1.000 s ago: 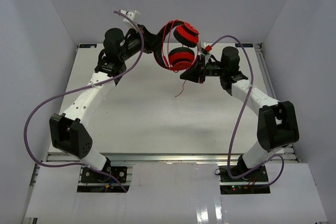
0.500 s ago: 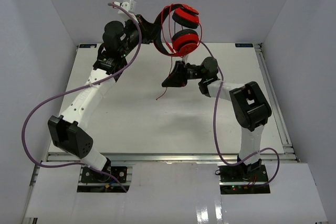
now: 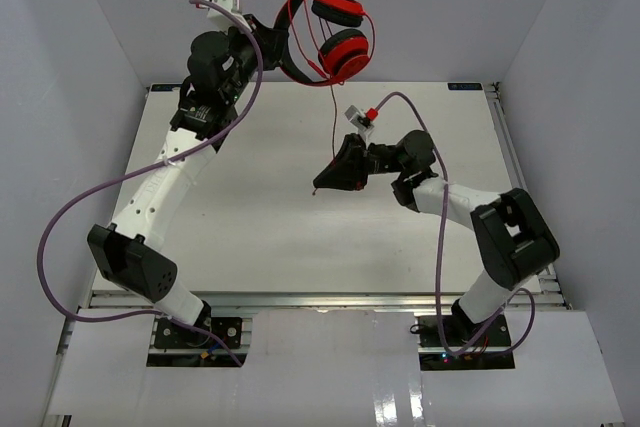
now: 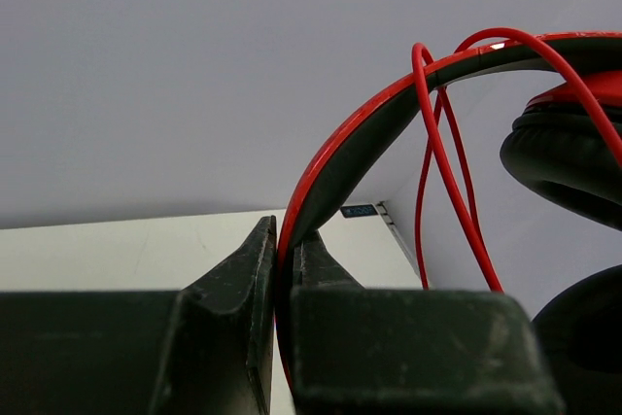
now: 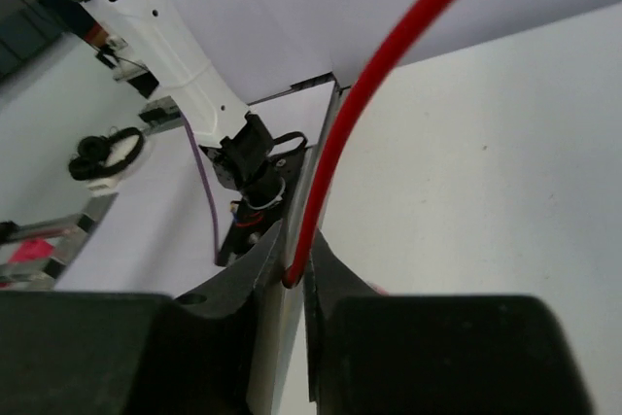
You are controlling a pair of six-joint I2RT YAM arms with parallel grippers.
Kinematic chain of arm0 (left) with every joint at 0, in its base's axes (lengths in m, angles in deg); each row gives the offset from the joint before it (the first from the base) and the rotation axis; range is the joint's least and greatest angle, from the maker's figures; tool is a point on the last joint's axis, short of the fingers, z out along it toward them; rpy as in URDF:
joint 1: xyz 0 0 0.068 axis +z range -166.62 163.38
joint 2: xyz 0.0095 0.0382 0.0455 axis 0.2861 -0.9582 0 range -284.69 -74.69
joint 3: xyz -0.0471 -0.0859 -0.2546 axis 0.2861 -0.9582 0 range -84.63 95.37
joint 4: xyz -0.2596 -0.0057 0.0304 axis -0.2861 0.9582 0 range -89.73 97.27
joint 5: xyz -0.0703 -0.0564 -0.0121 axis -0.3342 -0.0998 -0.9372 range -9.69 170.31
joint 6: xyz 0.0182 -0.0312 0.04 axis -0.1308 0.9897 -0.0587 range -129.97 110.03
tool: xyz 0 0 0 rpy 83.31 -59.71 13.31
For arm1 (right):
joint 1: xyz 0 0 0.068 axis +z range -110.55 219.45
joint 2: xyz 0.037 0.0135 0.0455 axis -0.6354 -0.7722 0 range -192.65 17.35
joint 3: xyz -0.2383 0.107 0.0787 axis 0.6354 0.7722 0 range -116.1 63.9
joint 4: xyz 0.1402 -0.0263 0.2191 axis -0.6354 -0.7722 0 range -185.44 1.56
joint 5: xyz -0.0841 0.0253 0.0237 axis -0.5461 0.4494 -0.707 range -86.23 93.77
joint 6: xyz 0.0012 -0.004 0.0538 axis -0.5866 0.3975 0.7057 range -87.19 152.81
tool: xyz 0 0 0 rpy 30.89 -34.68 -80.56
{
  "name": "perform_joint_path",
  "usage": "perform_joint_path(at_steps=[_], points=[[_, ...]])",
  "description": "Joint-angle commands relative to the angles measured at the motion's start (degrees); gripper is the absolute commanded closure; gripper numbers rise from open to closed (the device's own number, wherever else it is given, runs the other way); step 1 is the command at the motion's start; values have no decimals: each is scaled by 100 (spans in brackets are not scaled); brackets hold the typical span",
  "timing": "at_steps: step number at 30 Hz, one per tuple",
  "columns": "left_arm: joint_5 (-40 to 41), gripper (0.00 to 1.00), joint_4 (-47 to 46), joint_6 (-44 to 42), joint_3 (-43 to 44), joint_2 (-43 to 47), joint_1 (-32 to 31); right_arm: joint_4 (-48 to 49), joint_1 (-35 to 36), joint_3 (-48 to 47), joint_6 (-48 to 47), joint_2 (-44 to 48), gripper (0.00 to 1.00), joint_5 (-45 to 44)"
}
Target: Wrap the headphones
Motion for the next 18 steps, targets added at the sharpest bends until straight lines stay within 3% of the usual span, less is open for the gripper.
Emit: perform_joint_path(at_steps=[1, 4, 8, 12, 18], points=[[694, 100, -192, -314, 290, 162, 91, -2628, 97, 31, -2782, 1001, 91, -646], [974, 100, -34, -626, 218, 28, 127, -5435, 330, -758, -5359, 1319, 92, -1841], [1114, 100, -79, -1013, -156, -137, 141, -8202, 689, -1937, -6850, 1399, 92, -3037], [1220, 100, -61, -1436, -583, -488, 141, -10320, 1236, -2934, -8546, 1155, 92, -5646], [863, 100, 33, -1869, -1232, -925, 65, -11006, 1630, -3247, -9731, 1127, 92, -8106]])
